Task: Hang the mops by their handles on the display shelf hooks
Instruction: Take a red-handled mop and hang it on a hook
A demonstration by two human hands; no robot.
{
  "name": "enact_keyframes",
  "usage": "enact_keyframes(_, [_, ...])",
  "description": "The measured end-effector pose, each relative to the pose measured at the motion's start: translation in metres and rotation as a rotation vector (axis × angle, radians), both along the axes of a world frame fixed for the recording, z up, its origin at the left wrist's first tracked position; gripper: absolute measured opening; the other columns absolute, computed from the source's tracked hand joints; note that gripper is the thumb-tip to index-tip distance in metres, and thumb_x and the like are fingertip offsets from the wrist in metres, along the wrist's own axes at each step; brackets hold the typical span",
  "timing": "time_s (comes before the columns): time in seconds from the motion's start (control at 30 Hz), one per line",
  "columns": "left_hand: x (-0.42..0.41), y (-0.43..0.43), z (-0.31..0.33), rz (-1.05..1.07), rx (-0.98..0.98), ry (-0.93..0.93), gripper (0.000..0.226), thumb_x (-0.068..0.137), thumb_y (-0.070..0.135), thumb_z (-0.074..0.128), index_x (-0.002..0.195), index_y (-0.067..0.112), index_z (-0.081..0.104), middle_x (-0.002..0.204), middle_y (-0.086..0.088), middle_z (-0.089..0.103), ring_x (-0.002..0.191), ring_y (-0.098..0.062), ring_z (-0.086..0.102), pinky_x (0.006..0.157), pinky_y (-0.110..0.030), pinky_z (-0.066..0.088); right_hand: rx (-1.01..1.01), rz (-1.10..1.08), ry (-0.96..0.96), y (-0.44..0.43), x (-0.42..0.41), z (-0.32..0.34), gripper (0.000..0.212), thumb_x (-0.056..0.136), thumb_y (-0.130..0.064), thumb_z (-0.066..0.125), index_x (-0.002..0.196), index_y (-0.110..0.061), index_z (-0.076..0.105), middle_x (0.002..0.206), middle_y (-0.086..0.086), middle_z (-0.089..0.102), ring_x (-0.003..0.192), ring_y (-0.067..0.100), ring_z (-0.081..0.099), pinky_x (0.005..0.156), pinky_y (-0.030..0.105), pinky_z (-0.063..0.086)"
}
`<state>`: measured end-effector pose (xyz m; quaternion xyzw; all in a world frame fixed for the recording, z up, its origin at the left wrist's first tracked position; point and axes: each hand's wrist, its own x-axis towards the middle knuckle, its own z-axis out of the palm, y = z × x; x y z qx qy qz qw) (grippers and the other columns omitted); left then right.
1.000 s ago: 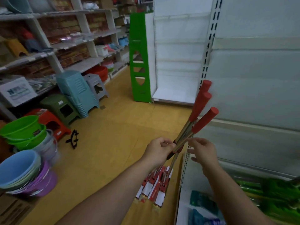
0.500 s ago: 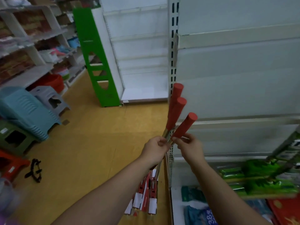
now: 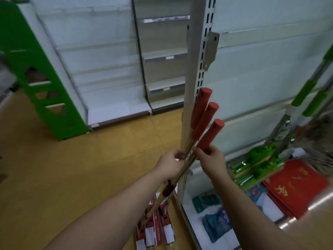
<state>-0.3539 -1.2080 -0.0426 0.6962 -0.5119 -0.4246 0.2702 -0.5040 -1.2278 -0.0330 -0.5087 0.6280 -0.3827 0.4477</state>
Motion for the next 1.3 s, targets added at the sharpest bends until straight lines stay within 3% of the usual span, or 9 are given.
enact_keyframes(0.17, [0.039, 0.018, -0.003, -0.207, 0.069, 0.012, 0.074, 0.064, 0.059, 0.073, 0.132, 0.031, 0.066, 0.124, 0.009, 0.069, 0.114, -0.024, 0.068, 0.101, -0.049, 0.056, -0.024, -0.026, -0.001, 0.039, 0.036, 0.009, 0.026, 0.090, -0.030, 0.078, 0.109, -0.013, 0.075, 0.095, 0.000, 0.078, 0.090, 0.018, 0.075, 0.078, 0.030, 0.058])
enact_keyframes(0.33, [0.073, 0.031, -0.021, -0.353, 0.081, -0.075, 0.026, 0.092, 0.036, 0.062, 0.112, 0.022, 0.071, 0.100, -0.002, 0.075, 0.092, -0.027, 0.069, 0.081, -0.042, 0.054, -0.096, -0.025, 0.117, 0.067, 0.084, 0.017, 0.028, 0.087, -0.033, 0.080, 0.108, -0.017, 0.070, 0.096, -0.002, 0.074, 0.089, 0.017, 0.071, 0.080, 0.033, 0.058])
enact_keyframes(0.47, [0.105, 0.044, -0.025, -0.342, 0.048, -0.037, 0.027, 0.096, 0.030, 0.062, 0.119, 0.017, 0.066, 0.114, -0.013, 0.073, 0.102, -0.033, 0.068, 0.095, -0.051, 0.054, -0.113, -0.004, 0.107, 0.077, 0.116, 0.024, 0.024, 0.091, -0.034, 0.075, 0.109, -0.022, 0.065, 0.098, -0.006, 0.071, 0.094, 0.016, 0.069, 0.084, 0.035, 0.054])
enact_keyframes(0.6, [0.130, 0.052, -0.021, -0.321, 0.045, -0.006, 0.020, 0.100, 0.025, 0.061, 0.119, 0.020, 0.066, 0.119, -0.010, 0.072, 0.112, -0.030, 0.066, 0.101, -0.046, 0.050, -0.137, 0.031, 0.085, 0.084, 0.140, 0.030, 0.031, 0.094, -0.035, 0.073, 0.119, -0.019, 0.066, 0.106, -0.005, 0.071, 0.094, 0.011, 0.066, 0.078, 0.025, 0.049])
enact_keyframes(0.7, [0.144, 0.055, -0.021, -0.335, 0.047, -0.015, 0.022, 0.100, 0.029, 0.062, 0.121, 0.025, 0.066, 0.119, -0.003, 0.072, 0.115, -0.024, 0.066, 0.101, -0.042, 0.051, -0.137, 0.045, 0.076, 0.088, 0.150, 0.032, 0.030, 0.094, -0.037, 0.073, 0.118, -0.020, 0.065, 0.099, -0.012, 0.067, 0.086, -0.002, 0.061, 0.072, 0.018, 0.046])
enact_keyframes(0.83, [0.159, 0.058, -0.016, -0.353, 0.057, -0.017, 0.021, 0.100, 0.032, 0.064, 0.118, 0.022, 0.068, 0.115, 0.002, 0.071, 0.113, -0.019, 0.065, 0.092, -0.033, 0.047, -0.151, 0.055, 0.049, 0.095, 0.160, 0.033, 0.029, 0.094, -0.039, 0.073, 0.116, -0.021, 0.067, 0.096, -0.016, 0.066, 0.088, -0.004, 0.062, 0.070, 0.016, 0.045])
enact_keyframes(0.93, [0.169, 0.063, -0.012, -0.382, 0.054, -0.040, 0.021, 0.101, 0.031, 0.062, 0.116, 0.018, 0.067, 0.112, 0.000, 0.070, 0.108, -0.019, 0.065, 0.088, -0.032, 0.047, -0.154, 0.091, 0.034, 0.100, 0.169, 0.036, 0.028, 0.094, -0.039, 0.073, 0.116, -0.023, 0.066, 0.098, -0.015, 0.067, 0.092, -0.001, 0.062, 0.074, 0.020, 0.047])
enact_keyframes(1.1, [0.181, 0.070, -0.005, -0.406, 0.060, -0.048, 0.019, 0.101, 0.032, 0.062, 0.116, 0.021, 0.067, 0.112, 0.001, 0.070, 0.110, -0.019, 0.065, 0.099, -0.039, 0.050, -0.148, 0.112, 0.034, 0.105, 0.179, 0.037, 0.026, 0.091, -0.041, 0.075, 0.112, -0.029, 0.065, 0.104, -0.009, 0.070, 0.100, 0.014, 0.068, 0.088, 0.046, 0.062])
enact_keyframes(1.3, [0.187, 0.080, 0.000, -0.421, 0.042, -0.070, 0.006, 0.100, 0.032, 0.063, 0.103, 0.028, 0.065, 0.107, 0.002, 0.068, 0.107, -0.020, 0.065, 0.101, -0.042, 0.050, -0.147, 0.169, 0.022, 0.109, 0.182, 0.039, 0.024, 0.091, -0.041, 0.076, 0.108, -0.034, 0.061, 0.104, -0.010, 0.069, 0.102, 0.014, 0.069, 0.089, 0.049, 0.062])
